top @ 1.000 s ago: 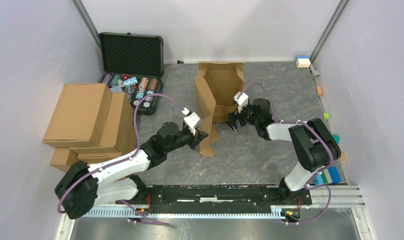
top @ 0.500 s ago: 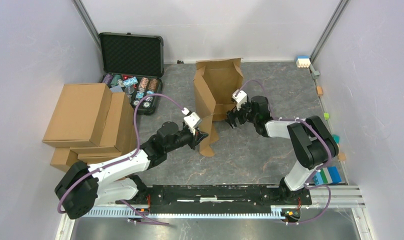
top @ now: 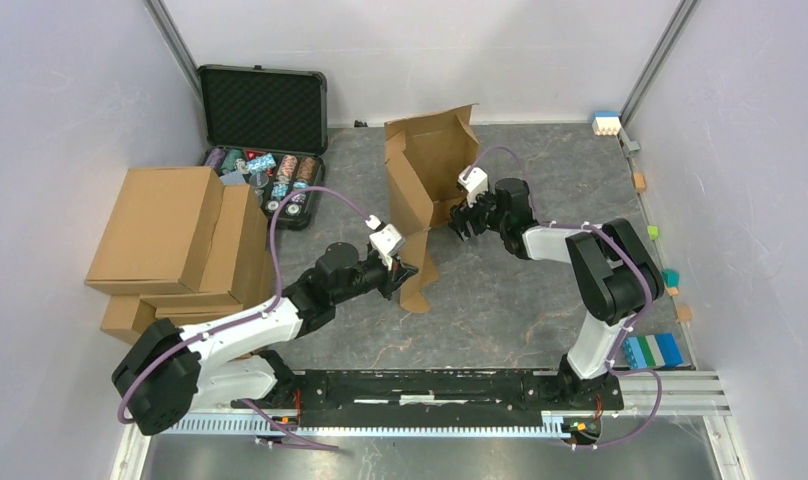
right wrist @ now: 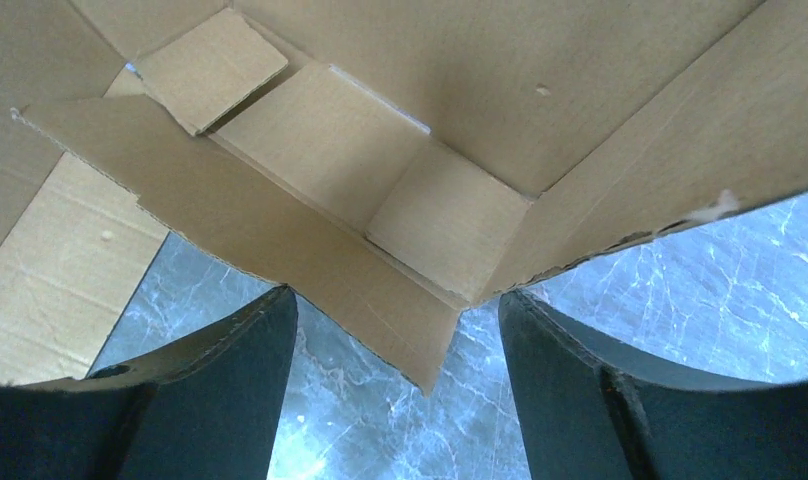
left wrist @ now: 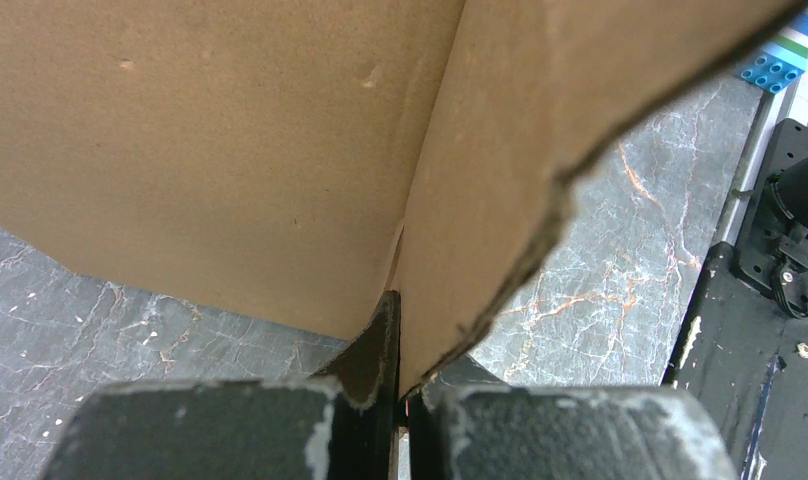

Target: Fold the paper box

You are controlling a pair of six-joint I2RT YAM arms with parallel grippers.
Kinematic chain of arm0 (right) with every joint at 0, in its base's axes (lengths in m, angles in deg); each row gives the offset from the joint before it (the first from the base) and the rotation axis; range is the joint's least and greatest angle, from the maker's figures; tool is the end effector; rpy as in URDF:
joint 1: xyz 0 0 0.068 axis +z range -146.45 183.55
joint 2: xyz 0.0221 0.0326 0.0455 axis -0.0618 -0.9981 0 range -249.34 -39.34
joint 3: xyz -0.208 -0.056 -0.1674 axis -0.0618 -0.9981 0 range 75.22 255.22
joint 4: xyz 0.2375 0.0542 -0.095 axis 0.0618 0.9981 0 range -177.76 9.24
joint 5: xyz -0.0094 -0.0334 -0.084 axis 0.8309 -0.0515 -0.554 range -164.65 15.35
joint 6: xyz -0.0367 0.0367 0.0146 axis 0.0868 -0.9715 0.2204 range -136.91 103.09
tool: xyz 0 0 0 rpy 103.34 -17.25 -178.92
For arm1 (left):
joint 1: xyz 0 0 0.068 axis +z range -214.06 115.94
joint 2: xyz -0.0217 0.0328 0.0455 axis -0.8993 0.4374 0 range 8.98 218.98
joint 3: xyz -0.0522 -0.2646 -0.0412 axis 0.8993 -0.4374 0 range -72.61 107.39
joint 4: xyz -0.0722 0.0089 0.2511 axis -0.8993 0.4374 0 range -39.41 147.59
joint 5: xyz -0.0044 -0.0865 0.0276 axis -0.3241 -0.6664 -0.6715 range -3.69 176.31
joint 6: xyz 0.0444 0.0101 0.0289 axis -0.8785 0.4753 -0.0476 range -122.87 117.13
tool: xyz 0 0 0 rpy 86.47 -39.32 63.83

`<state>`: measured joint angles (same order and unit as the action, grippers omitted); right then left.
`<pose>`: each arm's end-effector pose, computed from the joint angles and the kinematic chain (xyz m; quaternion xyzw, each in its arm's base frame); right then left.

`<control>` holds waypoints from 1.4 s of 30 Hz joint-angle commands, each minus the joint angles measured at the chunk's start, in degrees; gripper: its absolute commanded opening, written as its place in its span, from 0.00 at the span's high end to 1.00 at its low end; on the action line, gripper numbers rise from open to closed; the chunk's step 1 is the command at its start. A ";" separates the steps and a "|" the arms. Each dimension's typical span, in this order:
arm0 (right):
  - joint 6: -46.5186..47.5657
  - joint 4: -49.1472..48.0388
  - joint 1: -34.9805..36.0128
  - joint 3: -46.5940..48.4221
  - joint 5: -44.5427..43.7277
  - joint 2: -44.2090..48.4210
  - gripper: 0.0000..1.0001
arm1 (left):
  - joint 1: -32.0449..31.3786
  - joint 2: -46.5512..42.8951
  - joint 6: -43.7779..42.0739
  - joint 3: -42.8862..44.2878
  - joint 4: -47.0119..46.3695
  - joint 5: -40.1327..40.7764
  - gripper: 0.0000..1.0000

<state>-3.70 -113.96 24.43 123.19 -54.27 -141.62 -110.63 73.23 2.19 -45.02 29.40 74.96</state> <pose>0.3342 0.1409 0.1568 -0.3345 0.7804 0.1853 0.4948 0.1617 -0.1810 0.2242 0.3367 0.7193 -0.3332 0.5081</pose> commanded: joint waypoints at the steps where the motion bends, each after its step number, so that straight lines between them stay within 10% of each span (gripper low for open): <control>1: -0.50 -1.86 0.29 4.36 -0.85 -1.62 0.24 | 0.32 1.45 3.08 1.23 2.47 -2.78 0.98; 29: -11.44 0.06 -2.94 19.89 0.78 -14.04 0.44 | 0.34 4.16 2.85 2.70 3.08 -4.54 0.98; 42: -8.39 8.72 3.32 25.28 -14.37 -17.39 0.40 | 0.34 4.86 2.85 3.08 3.26 -5.25 0.98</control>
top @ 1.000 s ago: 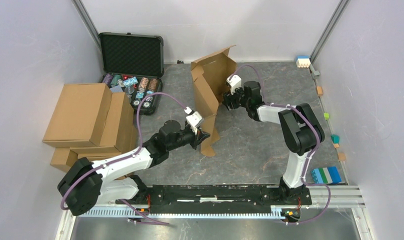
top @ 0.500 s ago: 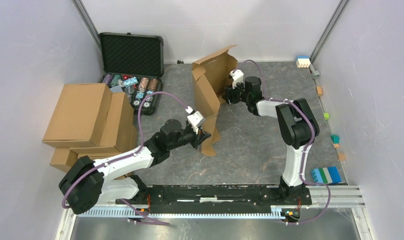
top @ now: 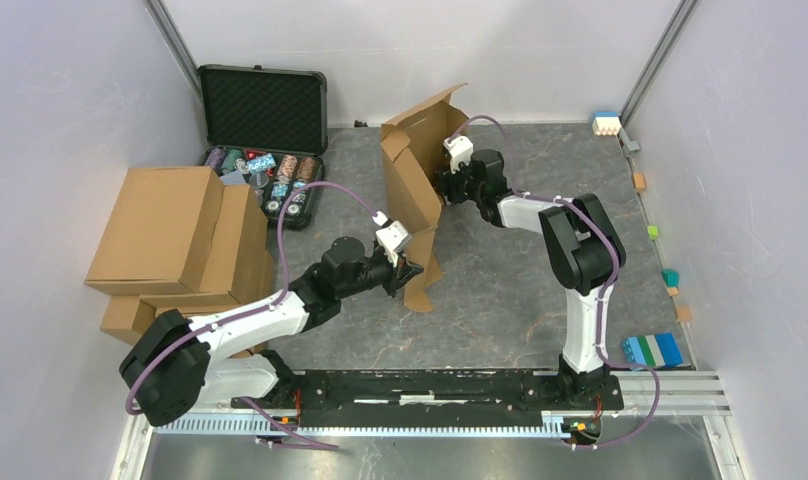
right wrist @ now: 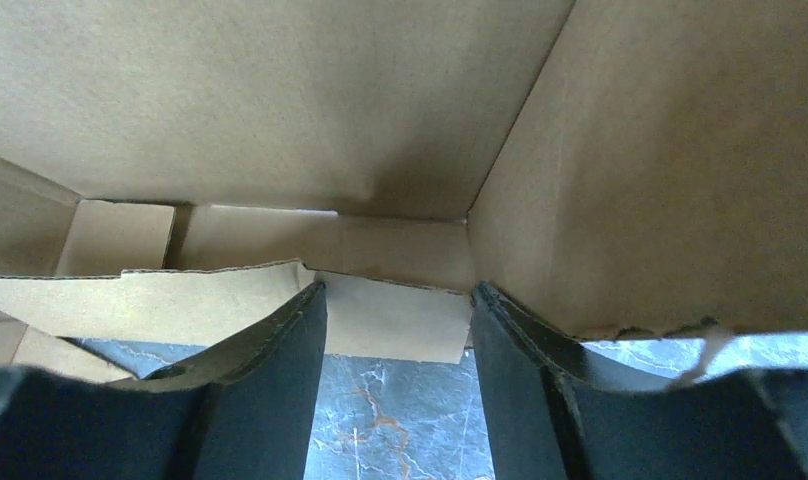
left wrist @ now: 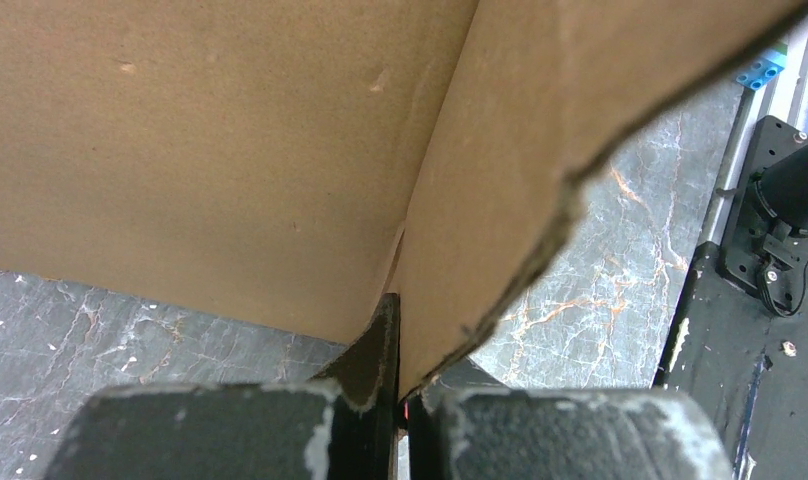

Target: Fold the paper box

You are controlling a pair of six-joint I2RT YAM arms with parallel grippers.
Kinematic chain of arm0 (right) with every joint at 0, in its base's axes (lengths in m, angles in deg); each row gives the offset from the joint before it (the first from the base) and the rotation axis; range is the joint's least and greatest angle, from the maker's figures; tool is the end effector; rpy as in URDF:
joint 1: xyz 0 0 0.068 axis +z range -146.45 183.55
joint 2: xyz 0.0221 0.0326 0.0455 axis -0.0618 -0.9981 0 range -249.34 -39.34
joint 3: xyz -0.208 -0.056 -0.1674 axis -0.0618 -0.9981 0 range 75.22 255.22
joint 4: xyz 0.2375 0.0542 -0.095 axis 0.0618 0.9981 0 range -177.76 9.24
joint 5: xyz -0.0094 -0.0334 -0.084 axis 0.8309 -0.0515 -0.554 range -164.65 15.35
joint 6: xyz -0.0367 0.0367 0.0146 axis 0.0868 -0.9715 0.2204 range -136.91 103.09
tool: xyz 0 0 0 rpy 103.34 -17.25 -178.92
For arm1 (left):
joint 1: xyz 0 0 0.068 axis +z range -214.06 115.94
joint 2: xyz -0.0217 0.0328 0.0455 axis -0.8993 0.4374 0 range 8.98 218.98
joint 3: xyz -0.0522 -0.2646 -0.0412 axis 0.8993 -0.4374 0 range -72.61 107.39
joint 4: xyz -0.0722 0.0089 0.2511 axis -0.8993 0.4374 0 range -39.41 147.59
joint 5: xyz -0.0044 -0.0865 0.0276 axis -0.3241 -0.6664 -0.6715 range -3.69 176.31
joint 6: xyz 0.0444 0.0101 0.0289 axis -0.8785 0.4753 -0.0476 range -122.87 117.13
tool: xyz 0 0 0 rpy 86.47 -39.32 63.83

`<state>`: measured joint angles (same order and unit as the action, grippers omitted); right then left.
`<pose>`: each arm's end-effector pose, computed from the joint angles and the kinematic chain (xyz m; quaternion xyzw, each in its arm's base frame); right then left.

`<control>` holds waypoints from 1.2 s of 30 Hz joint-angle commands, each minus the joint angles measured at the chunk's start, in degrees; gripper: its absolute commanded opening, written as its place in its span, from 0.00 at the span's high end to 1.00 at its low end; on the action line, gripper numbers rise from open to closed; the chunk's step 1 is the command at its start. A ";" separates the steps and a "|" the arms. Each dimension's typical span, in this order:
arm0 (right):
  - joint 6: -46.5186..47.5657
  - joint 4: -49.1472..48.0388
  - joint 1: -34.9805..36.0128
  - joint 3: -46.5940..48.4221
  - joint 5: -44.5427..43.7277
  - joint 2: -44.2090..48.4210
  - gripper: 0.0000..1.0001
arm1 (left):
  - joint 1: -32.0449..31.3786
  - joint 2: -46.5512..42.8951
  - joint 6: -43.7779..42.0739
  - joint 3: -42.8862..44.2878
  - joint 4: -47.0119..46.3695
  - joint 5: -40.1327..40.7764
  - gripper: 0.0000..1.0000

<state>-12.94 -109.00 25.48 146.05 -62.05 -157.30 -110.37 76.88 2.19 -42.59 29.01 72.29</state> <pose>0.4166 0.1762 0.1604 -0.2456 0.8079 0.1743 0.5065 0.1699 -0.1904 0.2247 0.3483 0.7175 -0.3460 0.4941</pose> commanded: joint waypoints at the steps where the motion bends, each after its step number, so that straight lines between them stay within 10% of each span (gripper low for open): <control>1: 0.87 4.27 2.68 2.70 -7.90 -1.98 0.37 | 0.07 1.19 2.85 0.65 3.70 -2.67 0.98; 18: 1.73 1.07 6.55 1.11 -17.17 -1.24 0.21 | 0.07 1.05 2.94 0.65 3.70 -3.48 0.98; 36: -2.15 -9.77 6.54 -6.06 -4.48 6.10 0.65 | 0.07 1.81 3.03 0.87 3.49 -3.90 0.98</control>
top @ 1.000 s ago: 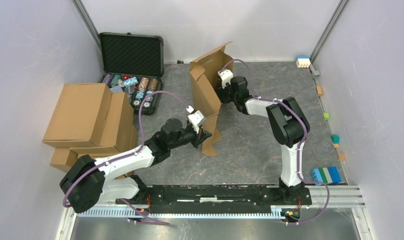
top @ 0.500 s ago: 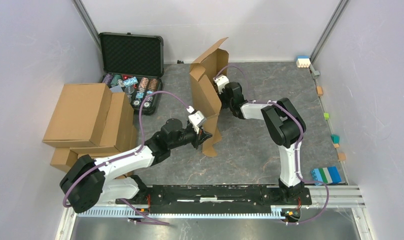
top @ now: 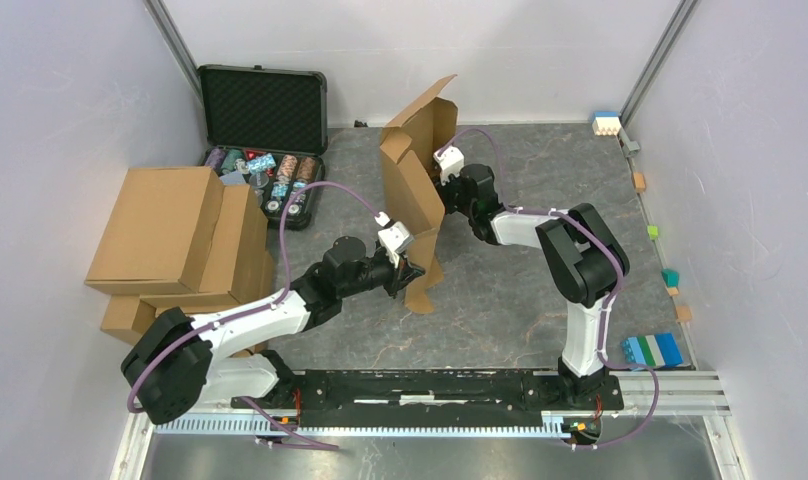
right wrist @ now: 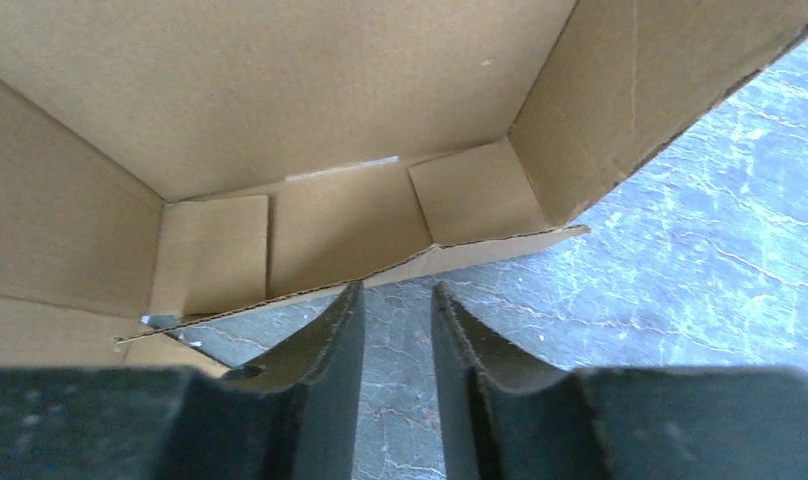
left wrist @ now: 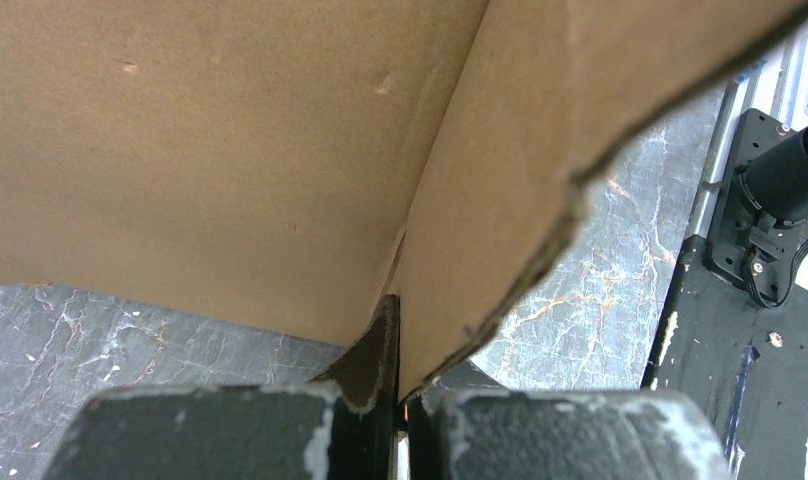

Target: Fold the paper box

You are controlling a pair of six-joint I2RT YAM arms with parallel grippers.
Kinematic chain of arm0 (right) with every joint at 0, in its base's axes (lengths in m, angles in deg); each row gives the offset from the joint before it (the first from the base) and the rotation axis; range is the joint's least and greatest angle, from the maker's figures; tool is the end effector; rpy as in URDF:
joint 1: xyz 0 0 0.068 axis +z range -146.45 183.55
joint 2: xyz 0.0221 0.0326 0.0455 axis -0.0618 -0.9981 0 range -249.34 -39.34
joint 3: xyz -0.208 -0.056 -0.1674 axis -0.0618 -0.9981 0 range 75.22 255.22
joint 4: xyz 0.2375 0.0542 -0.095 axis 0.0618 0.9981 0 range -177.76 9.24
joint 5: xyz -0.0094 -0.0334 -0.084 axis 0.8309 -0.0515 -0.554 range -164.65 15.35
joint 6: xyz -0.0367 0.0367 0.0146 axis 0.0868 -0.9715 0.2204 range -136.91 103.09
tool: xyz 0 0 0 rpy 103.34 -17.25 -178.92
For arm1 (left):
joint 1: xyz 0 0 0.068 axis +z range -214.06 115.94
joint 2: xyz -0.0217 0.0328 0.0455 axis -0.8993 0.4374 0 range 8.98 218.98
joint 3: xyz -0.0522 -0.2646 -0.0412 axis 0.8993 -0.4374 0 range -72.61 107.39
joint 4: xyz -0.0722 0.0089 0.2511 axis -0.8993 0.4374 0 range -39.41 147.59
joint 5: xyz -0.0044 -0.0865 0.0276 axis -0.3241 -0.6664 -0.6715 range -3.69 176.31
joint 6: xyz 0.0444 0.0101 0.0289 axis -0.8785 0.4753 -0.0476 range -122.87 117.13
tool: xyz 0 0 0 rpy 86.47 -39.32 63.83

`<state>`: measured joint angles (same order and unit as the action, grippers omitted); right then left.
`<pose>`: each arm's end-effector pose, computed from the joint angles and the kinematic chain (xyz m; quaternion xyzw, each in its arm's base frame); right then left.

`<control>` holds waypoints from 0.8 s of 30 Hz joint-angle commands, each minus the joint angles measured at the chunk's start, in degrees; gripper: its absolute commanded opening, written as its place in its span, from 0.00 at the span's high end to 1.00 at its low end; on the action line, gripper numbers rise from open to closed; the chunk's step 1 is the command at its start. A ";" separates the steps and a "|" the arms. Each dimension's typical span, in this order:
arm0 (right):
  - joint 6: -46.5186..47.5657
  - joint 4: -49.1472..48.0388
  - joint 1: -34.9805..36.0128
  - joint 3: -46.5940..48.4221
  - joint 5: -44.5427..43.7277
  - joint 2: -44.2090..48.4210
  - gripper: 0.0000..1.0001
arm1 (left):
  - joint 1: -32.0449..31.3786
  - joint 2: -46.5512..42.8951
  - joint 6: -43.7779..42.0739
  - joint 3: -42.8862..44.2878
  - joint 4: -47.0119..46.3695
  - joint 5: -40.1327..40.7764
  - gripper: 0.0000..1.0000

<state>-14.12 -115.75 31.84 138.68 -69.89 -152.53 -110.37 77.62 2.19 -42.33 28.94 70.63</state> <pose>0.3770 0.2064 0.1674 -0.2441 0.7906 0.1573 0.5391 0.1705 -0.1924 0.2233 0.3562 0.7152 -0.3549 0.4854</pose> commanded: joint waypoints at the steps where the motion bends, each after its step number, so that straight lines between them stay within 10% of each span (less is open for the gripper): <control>1: -1.02 -2.66 0.18 2.11 3.76 0.78 0.67 | 0.08 1.06 3.09 0.63 3.54 -2.31 0.98; 24: -4.05 -3.06 -0.03 5.83 5.71 -1.44 0.75 | 0.05 1.59 2.93 0.85 3.72 -2.25 0.98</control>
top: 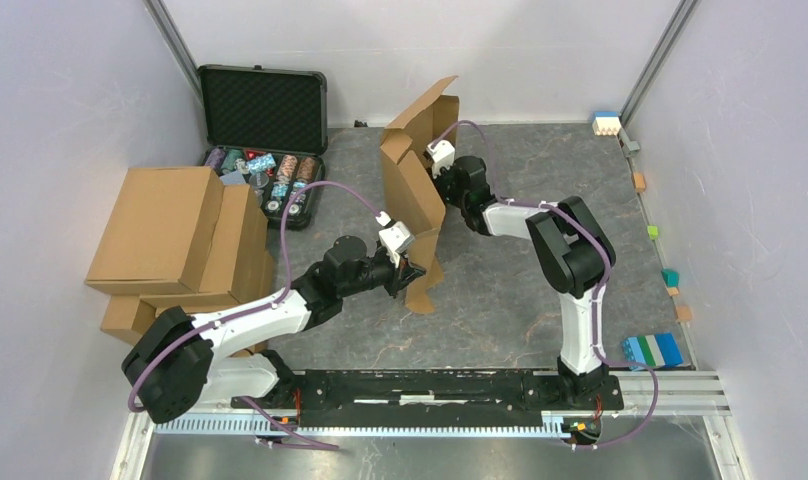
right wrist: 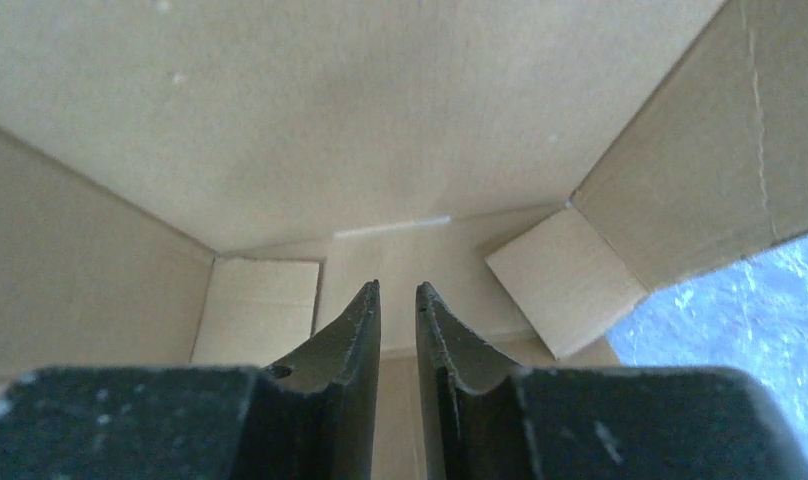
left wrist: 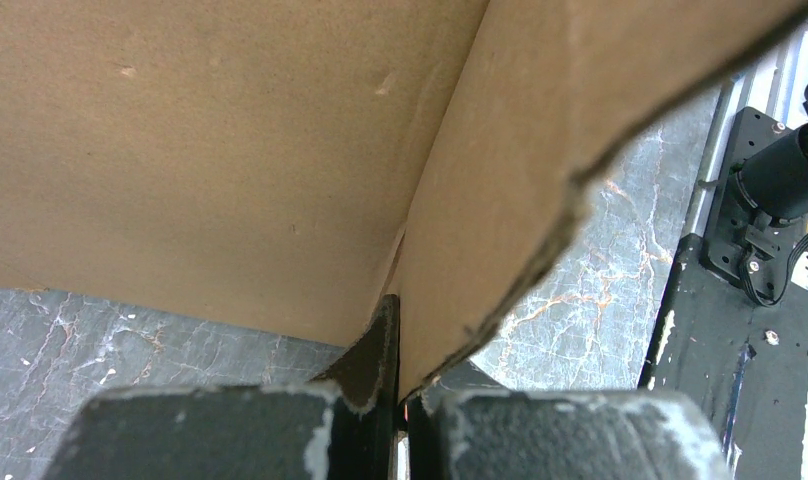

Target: Fold the paper box

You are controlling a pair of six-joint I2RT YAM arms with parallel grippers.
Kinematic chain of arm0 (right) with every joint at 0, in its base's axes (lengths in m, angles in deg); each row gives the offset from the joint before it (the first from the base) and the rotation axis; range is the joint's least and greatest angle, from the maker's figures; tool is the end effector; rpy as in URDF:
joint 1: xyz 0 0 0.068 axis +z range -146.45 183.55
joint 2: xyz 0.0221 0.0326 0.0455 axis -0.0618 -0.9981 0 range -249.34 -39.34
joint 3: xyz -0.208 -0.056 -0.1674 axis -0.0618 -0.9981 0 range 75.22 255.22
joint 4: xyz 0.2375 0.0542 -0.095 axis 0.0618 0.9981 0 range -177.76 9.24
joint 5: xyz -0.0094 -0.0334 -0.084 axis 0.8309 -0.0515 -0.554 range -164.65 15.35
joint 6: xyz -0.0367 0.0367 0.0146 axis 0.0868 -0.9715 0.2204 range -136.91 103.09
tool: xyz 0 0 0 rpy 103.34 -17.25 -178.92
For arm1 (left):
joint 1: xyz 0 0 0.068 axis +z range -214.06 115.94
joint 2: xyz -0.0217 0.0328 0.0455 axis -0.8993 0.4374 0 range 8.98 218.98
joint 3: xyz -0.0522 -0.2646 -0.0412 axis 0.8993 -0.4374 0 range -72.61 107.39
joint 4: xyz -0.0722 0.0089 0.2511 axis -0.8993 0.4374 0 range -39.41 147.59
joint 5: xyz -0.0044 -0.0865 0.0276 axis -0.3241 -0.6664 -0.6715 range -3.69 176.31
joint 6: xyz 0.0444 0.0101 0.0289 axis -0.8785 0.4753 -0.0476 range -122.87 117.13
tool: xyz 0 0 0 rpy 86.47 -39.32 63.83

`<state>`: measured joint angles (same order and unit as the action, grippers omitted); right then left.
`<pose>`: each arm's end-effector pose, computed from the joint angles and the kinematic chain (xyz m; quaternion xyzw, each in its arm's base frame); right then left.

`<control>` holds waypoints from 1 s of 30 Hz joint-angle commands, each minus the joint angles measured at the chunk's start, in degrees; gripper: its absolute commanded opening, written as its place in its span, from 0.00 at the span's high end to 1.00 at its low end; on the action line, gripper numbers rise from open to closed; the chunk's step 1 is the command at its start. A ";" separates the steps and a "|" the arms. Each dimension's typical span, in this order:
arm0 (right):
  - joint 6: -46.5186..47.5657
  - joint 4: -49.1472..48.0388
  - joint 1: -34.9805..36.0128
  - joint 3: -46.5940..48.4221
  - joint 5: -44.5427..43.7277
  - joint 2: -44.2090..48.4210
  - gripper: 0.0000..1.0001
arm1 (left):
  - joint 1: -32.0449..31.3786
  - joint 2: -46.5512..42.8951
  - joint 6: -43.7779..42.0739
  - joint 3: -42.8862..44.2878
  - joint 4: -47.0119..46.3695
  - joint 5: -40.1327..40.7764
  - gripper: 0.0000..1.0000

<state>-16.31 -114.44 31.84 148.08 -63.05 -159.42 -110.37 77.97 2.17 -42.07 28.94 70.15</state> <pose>0.4058 0.2266 0.1646 -0.2598 0.7774 0.2163 0.5304 0.1711 -0.1934 0.2234 0.3586 0.7143 -0.3575 0.4831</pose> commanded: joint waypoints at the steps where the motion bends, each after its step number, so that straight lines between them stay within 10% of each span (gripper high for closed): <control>1: -2.66 -4.75 -0.23 -4.65 -1.37 6.23 0.74 | 0.07 1.12 2.96 0.61 3.72 -1.83 0.97; 17: -13.84 -30.02 -18.48 -11.20 19.05 5.09 0.08 | 0.07 -0.38 3.05 0.00 3.73 -0.92 0.95; 26: -10.80 -28.85 -17.65 10.33 27.41 -7.91 0.07 | 0.07 -0.58 3.05 -0.14 3.64 -0.57 0.96; 30: -8.83 -22.62 -16.12 20.12 27.30 -12.78 0.30 | 0.07 -0.80 2.83 -0.05 4.22 0.25 0.96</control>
<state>-27.15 -139.64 14.55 160.80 -38.33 -169.23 -110.37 77.69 2.19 -42.02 29.07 70.35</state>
